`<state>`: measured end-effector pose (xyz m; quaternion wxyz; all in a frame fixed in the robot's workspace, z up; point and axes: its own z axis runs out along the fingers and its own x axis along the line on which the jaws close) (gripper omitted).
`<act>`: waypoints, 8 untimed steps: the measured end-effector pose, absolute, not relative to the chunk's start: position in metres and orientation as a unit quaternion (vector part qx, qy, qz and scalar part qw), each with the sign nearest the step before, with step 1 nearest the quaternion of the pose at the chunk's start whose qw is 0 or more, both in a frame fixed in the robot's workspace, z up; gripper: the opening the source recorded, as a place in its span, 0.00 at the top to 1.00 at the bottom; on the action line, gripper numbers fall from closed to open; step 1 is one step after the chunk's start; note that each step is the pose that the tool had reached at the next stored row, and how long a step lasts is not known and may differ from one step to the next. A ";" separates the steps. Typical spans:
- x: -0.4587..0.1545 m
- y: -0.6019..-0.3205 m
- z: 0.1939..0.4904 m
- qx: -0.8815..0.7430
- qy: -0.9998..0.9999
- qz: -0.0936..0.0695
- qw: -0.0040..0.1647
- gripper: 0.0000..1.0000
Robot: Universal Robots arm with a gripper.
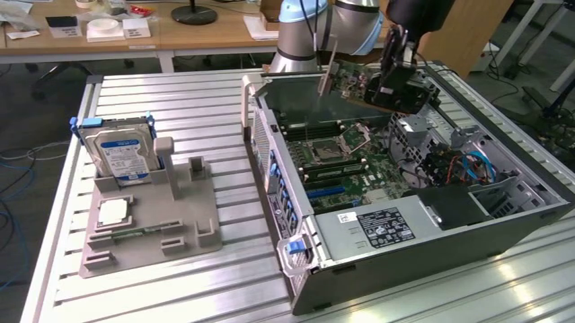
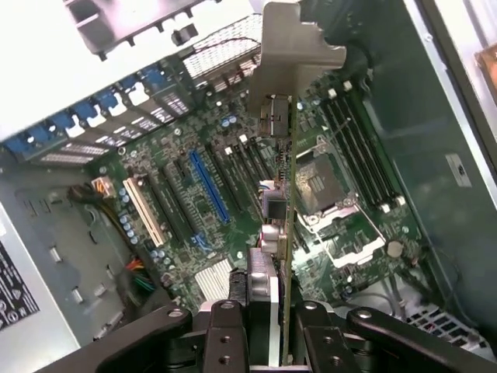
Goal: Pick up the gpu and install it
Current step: 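Insert the gpu into the slot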
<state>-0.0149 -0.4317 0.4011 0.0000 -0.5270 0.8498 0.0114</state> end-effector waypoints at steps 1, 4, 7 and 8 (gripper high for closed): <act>-0.015 -0.432 0.400 -0.535 0.845 0.011 0.000 0.72; -0.015 -0.432 0.398 -0.558 0.830 0.011 0.001 0.72; -0.015 -0.432 0.394 -0.580 0.815 0.010 0.001 0.72; -0.015 -0.432 0.393 -0.586 0.810 0.010 0.001 0.72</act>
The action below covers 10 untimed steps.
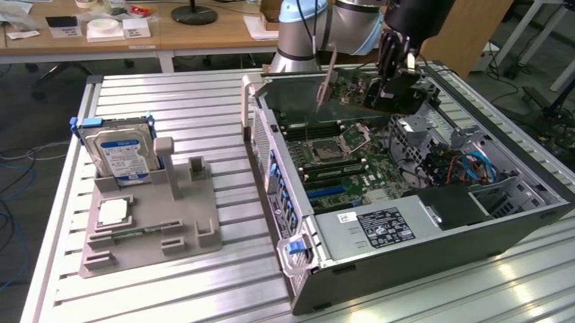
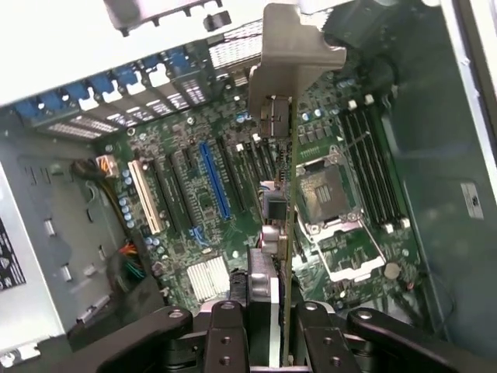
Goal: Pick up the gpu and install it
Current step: 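Insert the gpu into the slot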
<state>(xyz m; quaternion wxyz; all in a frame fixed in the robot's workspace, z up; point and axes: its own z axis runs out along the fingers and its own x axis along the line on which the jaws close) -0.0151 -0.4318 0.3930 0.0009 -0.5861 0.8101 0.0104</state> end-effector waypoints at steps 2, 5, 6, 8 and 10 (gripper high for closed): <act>-0.015 -0.432 0.391 -0.593 0.805 0.010 0.002 0.72; -0.015 -0.432 0.388 -0.593 0.805 0.009 0.002 0.72; -0.015 -0.431 0.387 -0.593 0.805 0.009 0.002 0.72; -0.015 -0.431 0.386 -0.601 0.799 0.009 0.002 0.72; -0.015 -0.431 0.385 -0.616 0.788 0.010 0.002 0.72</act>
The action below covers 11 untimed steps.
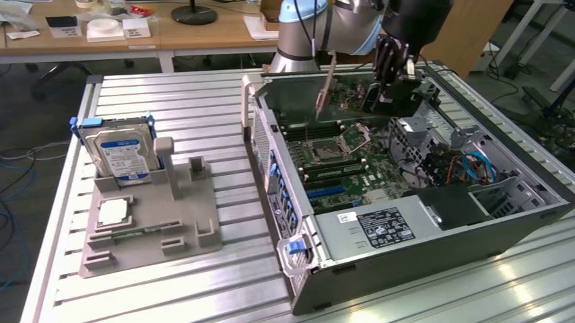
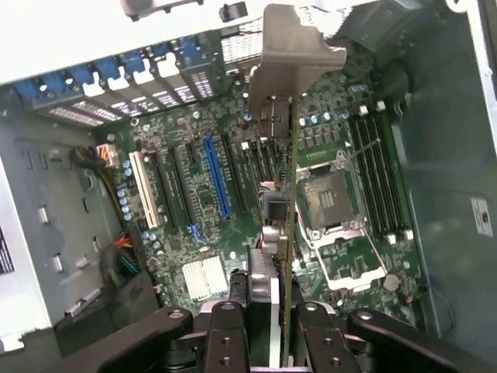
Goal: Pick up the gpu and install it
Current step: 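Insert the gpu into the slot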
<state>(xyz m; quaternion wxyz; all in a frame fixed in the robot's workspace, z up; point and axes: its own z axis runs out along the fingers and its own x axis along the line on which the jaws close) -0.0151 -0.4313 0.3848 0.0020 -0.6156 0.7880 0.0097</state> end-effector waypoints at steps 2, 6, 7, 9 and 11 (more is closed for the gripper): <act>-0.015 -0.431 0.383 -0.629 0.777 0.010 0.002 0.72; -0.015 -0.431 0.381 -0.653 0.758 0.010 0.003 0.72; -0.015 -0.431 0.380 -0.656 0.754 0.008 0.005 0.72; -0.015 -0.431 0.379 -0.663 0.748 0.006 0.008 0.72; -0.015 -0.431 0.376 -0.670 0.742 0.006 0.008 0.72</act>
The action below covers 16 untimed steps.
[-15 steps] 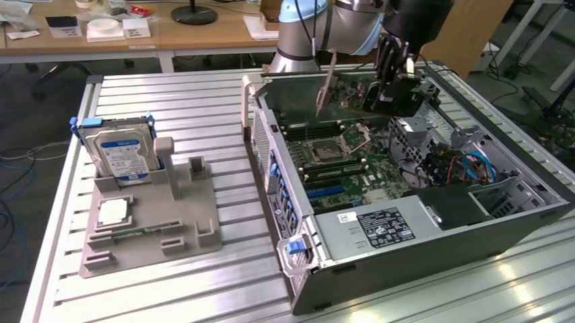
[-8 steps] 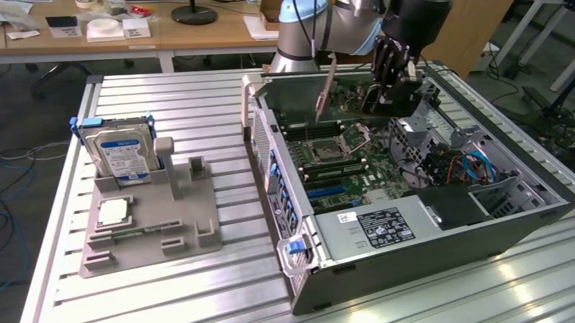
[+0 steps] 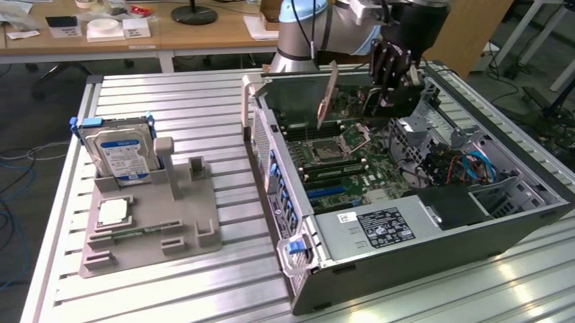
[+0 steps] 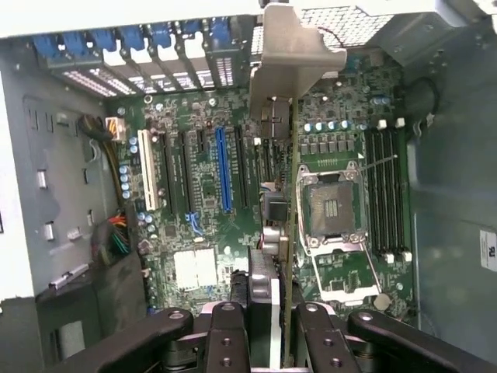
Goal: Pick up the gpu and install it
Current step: 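Insert the gpu into the slot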
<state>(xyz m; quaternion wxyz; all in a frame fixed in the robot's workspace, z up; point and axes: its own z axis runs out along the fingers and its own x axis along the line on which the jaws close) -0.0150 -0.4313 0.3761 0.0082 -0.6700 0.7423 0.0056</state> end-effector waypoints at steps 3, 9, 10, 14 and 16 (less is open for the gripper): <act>-0.015 -0.431 0.372 -0.676 0.737 0.005 0.009 0.72; -0.015 -0.431 0.367 -0.686 0.728 -0.002 0.016 0.72; -0.015 -0.431 0.365 -0.691 0.723 -0.002 0.017 0.72; -0.016 -0.431 0.358 -0.702 0.712 -0.001 0.017 0.72; -0.020 -0.431 0.355 -0.702 0.712 -0.001 0.017 0.72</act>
